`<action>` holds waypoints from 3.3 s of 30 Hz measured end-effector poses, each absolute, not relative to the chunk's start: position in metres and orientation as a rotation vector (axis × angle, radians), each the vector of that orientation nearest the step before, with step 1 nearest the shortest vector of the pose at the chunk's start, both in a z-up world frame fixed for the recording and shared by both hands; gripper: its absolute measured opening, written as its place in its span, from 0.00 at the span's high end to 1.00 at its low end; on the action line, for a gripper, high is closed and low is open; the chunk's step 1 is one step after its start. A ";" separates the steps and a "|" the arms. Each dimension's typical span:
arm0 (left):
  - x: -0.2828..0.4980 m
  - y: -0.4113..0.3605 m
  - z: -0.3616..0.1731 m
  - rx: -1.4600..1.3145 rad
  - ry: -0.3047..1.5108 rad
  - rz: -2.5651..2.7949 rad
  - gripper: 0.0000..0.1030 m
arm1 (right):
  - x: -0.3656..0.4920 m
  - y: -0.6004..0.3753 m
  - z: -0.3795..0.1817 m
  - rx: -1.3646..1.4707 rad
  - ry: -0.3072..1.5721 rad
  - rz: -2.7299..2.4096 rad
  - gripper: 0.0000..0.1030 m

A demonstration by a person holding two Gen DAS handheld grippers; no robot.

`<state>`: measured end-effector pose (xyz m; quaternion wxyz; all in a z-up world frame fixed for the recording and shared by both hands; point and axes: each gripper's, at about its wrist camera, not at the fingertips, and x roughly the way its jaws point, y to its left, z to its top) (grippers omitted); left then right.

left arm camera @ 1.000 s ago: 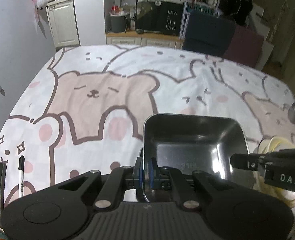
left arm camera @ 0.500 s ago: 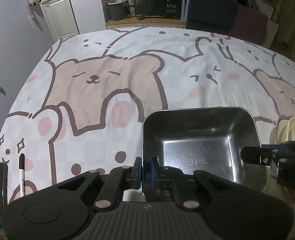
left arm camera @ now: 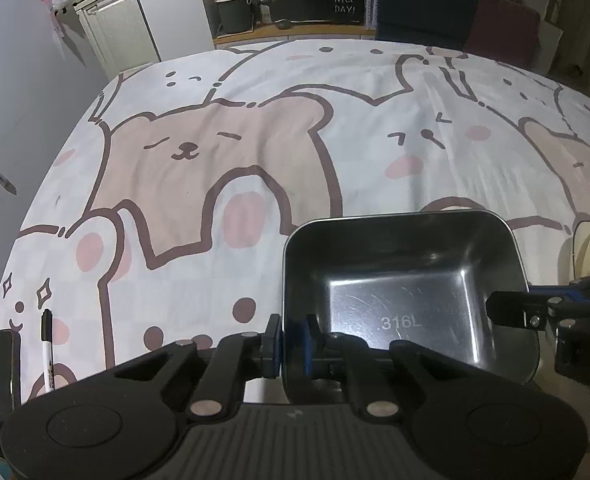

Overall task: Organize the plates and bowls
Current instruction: 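Lift the smaller steel tray with both grippers and carry it beside the cream bowl, then lower the steel tray onto the sheet and open both grippers, then move both tools to the small round steel bowl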

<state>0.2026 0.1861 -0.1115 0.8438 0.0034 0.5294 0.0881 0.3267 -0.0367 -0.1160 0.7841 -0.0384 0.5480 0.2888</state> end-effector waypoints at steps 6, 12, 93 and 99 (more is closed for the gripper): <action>0.206 0.187 -0.117 0.011 1.134 0.191 0.87 | 0.327 -0.032 -0.118 -0.107 1.180 0.622 0.86; 0.210 0.186 -0.122 0.027 1.144 0.194 0.87 | 0.325 -0.028 -0.119 -0.135 1.172 0.617 0.86; 0.217 0.159 -0.046 -0.137 0.940 0.163 0.00 | 0.360 -0.139 -0.063 -0.019 0.922 0.480 0.00; 0.249 0.097 -0.042 -0.105 0.904 0.083 0.00 | 0.385 -0.209 -0.055 0.003 0.859 0.363 0.00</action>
